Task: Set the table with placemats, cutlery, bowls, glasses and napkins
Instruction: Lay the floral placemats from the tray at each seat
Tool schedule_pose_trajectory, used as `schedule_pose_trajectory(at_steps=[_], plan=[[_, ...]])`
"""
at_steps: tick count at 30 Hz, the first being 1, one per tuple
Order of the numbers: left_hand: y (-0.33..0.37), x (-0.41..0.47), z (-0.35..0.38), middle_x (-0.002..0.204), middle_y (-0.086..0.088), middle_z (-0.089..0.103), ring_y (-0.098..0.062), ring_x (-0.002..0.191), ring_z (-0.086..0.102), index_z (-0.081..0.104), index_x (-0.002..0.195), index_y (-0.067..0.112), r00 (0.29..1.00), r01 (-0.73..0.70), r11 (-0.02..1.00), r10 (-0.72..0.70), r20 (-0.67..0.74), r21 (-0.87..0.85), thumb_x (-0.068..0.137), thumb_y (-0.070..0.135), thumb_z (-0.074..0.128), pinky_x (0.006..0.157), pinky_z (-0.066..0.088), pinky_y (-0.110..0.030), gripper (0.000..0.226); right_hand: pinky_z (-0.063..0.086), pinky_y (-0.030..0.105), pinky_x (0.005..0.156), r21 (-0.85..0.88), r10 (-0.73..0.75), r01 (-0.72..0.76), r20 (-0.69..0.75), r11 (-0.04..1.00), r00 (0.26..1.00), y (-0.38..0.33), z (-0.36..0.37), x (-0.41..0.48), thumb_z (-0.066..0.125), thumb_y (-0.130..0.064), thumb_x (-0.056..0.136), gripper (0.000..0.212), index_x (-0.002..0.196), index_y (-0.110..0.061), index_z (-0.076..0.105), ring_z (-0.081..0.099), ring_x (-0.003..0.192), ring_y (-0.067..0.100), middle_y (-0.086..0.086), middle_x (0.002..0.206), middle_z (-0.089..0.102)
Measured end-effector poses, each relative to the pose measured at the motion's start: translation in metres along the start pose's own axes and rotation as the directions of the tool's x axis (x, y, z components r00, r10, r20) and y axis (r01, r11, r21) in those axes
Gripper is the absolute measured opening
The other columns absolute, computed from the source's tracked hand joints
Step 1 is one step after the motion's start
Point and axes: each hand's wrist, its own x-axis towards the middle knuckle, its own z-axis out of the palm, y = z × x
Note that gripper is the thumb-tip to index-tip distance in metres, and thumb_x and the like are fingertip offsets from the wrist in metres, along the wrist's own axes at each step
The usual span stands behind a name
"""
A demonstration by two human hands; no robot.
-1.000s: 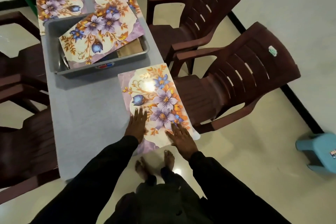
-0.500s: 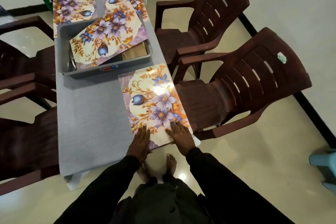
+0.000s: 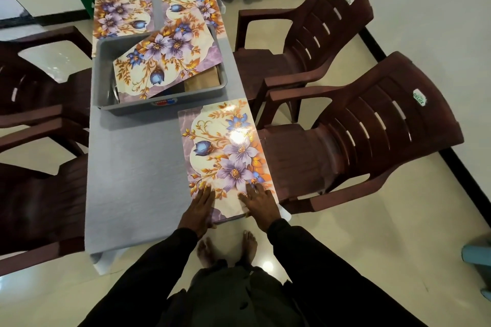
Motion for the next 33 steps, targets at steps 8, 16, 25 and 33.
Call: schedule_pose_trajectory(at_steps=[8,16,25,33], plan=[[0.001,-0.001,-0.002,0.167,-0.002,0.011,-0.024,0.151,0.007,0.024,0.161,0.016,1.000,0.012,1.000,-0.012,-0.027,0.018,0.088,0.028,0.078,0.108,0.046,-0.046,0.092,0.055,0.056,0.088,0.005,0.010,-0.010,-0.002,1.000,1.000,-0.003,-0.005,-0.003,0.095,-0.016,0.064,0.081,0.135,-0.019,0.056,0.050,0.132,0.049,0.023,0.146,0.051],[0.001,-0.004,-0.013,0.166,-0.007,0.019,-0.032,0.154,0.019,0.030,0.159,0.012,0.998,-0.052,0.999,0.052,-0.040,0.000,0.081,0.034,0.085,0.108,0.046,-0.050,0.098,0.056,0.056,0.091,0.025,0.025,-0.025,0.005,0.999,1.000,-0.008,-0.004,0.001,0.094,-0.015,0.067,0.081,0.137,-0.019,0.053,0.044,0.137,0.050,0.024,0.149,0.047],[-0.012,-0.004,-0.007,0.141,-0.014,0.062,-0.036,0.127,0.061,0.063,0.136,0.005,0.995,-0.100,0.995,0.100,-0.028,-0.001,0.034,0.054,0.101,0.084,0.059,-0.041,0.119,0.051,0.057,0.099,0.031,0.038,-0.037,-0.030,0.999,0.999,-0.018,-0.015,0.000,0.088,-0.018,0.076,0.075,0.141,-0.018,0.052,0.038,0.142,0.050,0.023,0.154,0.041],[-0.021,-0.003,-0.018,0.168,-0.013,0.018,-0.035,0.155,0.017,0.019,0.161,0.006,0.988,-0.151,0.988,0.151,-0.022,-0.016,0.076,0.056,0.082,0.121,0.027,-0.043,0.117,0.053,0.053,0.095,0.028,0.085,-0.084,-0.011,0.996,0.996,-0.027,-0.024,-0.001,0.085,-0.021,0.079,0.073,0.143,-0.019,0.051,0.038,0.141,0.048,0.020,0.155,0.040]])
